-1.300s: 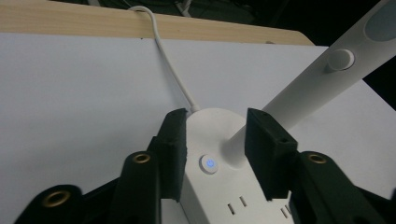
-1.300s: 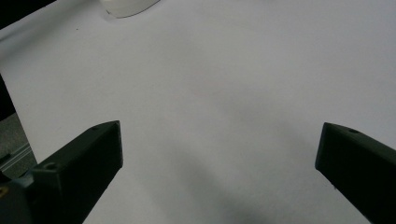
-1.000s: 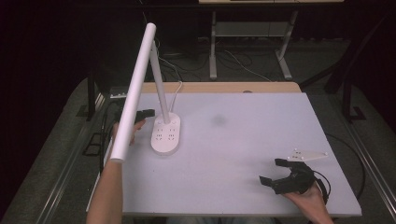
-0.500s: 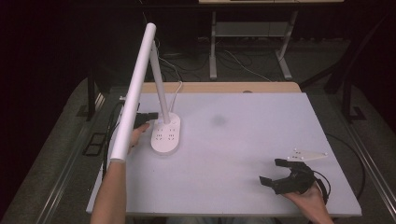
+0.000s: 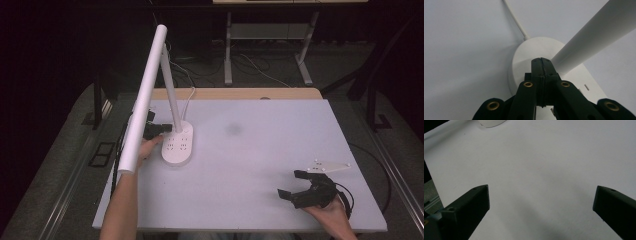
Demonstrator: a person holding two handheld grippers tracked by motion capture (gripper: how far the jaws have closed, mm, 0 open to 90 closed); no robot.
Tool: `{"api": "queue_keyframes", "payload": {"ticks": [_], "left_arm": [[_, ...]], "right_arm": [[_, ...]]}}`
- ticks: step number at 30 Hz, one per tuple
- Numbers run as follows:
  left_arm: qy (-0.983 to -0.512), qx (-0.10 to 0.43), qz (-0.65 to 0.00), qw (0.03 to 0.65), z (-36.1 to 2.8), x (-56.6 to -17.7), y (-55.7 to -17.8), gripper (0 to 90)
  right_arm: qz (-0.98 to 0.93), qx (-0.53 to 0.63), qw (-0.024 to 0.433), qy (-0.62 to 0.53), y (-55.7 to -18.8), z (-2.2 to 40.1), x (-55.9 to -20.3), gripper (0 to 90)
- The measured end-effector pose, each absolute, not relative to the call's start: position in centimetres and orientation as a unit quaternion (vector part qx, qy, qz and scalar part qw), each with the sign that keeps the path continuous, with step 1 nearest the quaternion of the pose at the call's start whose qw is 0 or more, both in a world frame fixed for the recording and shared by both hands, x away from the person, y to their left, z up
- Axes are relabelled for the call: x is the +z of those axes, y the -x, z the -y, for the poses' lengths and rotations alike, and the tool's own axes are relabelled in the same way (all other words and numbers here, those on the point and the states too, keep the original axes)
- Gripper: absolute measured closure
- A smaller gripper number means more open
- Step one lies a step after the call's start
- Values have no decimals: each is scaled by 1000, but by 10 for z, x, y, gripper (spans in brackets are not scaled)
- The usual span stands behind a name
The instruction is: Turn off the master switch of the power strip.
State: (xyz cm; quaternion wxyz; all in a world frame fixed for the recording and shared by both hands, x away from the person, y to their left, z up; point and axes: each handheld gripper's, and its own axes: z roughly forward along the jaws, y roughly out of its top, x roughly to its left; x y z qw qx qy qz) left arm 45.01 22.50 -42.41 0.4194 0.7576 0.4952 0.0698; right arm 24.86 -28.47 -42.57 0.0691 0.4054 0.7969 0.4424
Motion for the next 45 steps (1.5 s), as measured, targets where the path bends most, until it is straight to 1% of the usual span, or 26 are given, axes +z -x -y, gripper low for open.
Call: {"api": "queue_keyframes", "payload": {"ticks": [7,11,16,22,25,30,34,38,42,44,45], "left_arm": [[-752,62,-501,423,-226,-427,-451,900],[-734,49,-512,444,-230,-432,-451,900],[-733,55,-517,438,-227,-431,-451,900],[-724,45,-529,441,-229,-432,-452,900],[-732,55,-525,431,-226,-430,-451,900],[-725,51,-533,433,-226,-431,-451,900],[-727,59,-534,427,-224,-430,-450,900],[-720,52,-537,437,-227,-432,-449,900],[-727,63,-531,432,-225,-431,-449,900],[-730,82,-527,426,-223,-430,-447,900],[-729,79,-528,428,-223,-430,-448,900]], "right_arm": [[-798,442,69,-404,-249,284,-426,1],[-798,442,70,-403,-248,284,-425,1],[-800,441,69,-400,-248,283,-426,1],[-801,440,69,-399,-248,282,-426,1],[-802,440,68,-399,-247,282,-426,1],[-801,440,67,-400,-247,282,-425,1],[-801,440,69,-399,-246,282,-425,1],[-801,440,68,-399,-246,282,-425,1],[-802,439,68,-399,-247,281,-426,1],[-802,440,70,-398,-248,281,-426,1],[-802,439,67,-399,-247,281,-425,1]]}}
